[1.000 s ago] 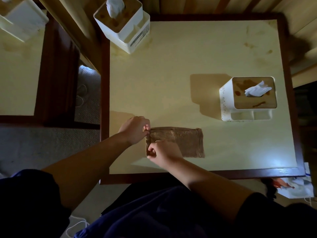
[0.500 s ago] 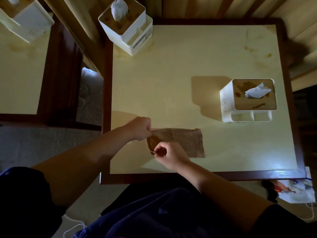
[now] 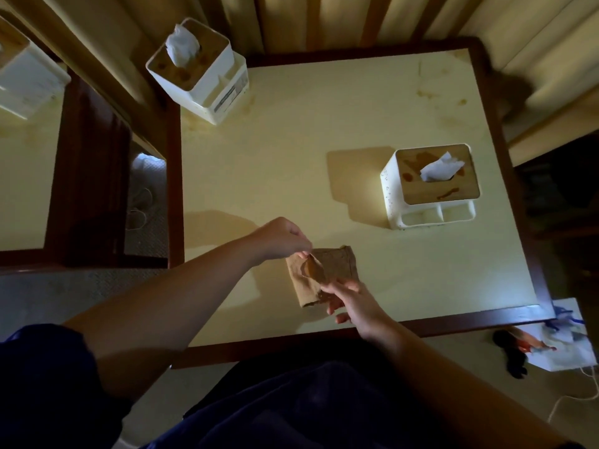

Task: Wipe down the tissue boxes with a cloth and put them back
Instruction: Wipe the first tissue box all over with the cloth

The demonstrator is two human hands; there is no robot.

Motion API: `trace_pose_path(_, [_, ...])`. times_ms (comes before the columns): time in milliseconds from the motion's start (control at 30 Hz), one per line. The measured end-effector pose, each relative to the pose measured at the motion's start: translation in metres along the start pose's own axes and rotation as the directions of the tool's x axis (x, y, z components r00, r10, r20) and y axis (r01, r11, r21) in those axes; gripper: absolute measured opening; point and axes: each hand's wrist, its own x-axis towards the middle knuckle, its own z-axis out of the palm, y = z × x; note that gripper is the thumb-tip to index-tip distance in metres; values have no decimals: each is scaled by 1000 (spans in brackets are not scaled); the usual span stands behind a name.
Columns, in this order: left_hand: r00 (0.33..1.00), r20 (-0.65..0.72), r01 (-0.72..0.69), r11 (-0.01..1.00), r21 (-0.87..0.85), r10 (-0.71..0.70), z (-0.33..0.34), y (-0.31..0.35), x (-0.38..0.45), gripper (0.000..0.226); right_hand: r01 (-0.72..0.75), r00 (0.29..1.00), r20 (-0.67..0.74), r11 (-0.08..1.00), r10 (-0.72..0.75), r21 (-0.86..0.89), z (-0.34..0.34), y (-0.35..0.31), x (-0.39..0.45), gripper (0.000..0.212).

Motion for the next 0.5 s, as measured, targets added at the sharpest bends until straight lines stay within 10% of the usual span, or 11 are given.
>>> trace_pose_path(500, [987,-53,-127,943,308,150,45,32,43,20,23,990,-118,916,-77,-400,-55,14,8,30])
